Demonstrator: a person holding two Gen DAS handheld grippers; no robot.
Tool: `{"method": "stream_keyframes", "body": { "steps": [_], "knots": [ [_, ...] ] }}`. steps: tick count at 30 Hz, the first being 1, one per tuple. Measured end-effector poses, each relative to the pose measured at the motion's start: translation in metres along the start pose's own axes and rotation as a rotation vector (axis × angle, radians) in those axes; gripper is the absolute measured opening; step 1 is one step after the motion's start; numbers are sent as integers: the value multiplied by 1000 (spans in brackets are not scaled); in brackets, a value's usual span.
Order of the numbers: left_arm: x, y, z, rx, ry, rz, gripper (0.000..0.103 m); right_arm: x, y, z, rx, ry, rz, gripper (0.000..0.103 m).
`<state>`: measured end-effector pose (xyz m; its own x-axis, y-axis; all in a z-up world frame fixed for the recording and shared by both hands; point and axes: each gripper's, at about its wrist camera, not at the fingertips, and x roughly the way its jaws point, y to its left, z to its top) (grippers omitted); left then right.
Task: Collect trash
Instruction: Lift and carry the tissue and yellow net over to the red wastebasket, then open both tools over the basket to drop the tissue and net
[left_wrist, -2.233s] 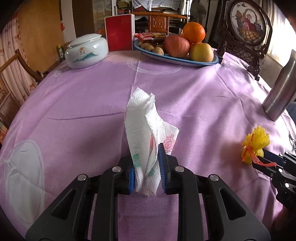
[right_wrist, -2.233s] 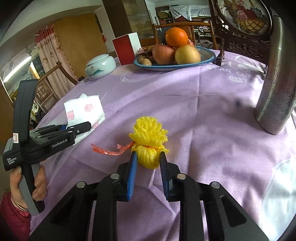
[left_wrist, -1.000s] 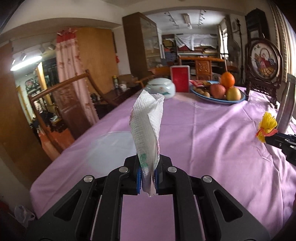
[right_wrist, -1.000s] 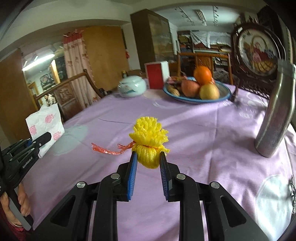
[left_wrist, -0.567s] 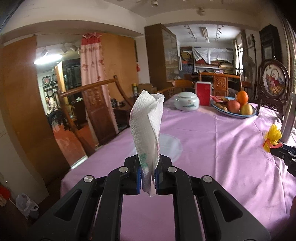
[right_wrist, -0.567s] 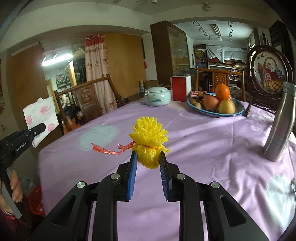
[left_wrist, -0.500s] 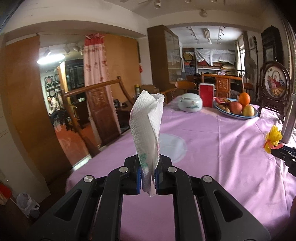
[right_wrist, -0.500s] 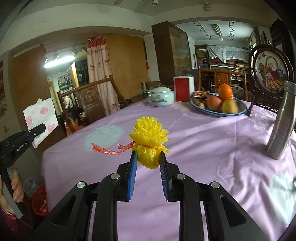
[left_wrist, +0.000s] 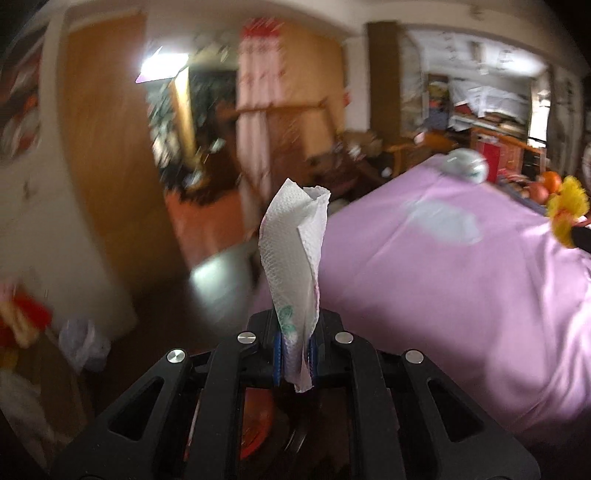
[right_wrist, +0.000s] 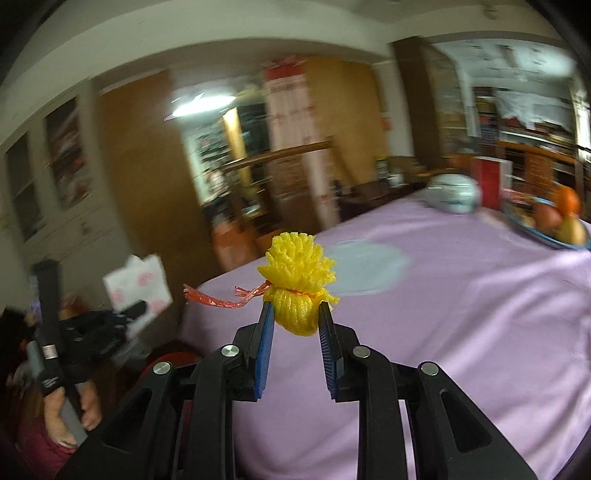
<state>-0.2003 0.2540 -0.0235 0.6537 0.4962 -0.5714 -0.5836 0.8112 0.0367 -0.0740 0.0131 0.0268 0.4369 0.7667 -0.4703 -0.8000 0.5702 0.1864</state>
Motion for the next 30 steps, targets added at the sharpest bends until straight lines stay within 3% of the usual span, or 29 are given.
{"method": "stream_keyframes", "body": {
  "steps": [7,9,11,12,16,20,22,30],
  "knots": [
    [49,118,-47,-216,221,44,14,84,99,-8,-88,175,181,24],
    [61,133,-51,-268,268,10,31,109,128,-14,-122,229,224,24],
    [65,151,-60,-343,276,15,84,131,151,-20,-149,278,250,24],
    [62,160,-66,-372,265,42,91,145,163,-24,-160,314,266,25],
    [60,190,-74,-447,262,85,94,195,197,-38,-177,428,307,25],
    [51,217,-79,-499,253,195,94,234,221,-55,-184,535,354,28],
    [50,225,-78,-516,254,214,94,245,227,-61,-193,566,354,51],
    [41,208,-78,-441,280,303,94,227,216,-38,-273,520,332,51]
  ]
}}
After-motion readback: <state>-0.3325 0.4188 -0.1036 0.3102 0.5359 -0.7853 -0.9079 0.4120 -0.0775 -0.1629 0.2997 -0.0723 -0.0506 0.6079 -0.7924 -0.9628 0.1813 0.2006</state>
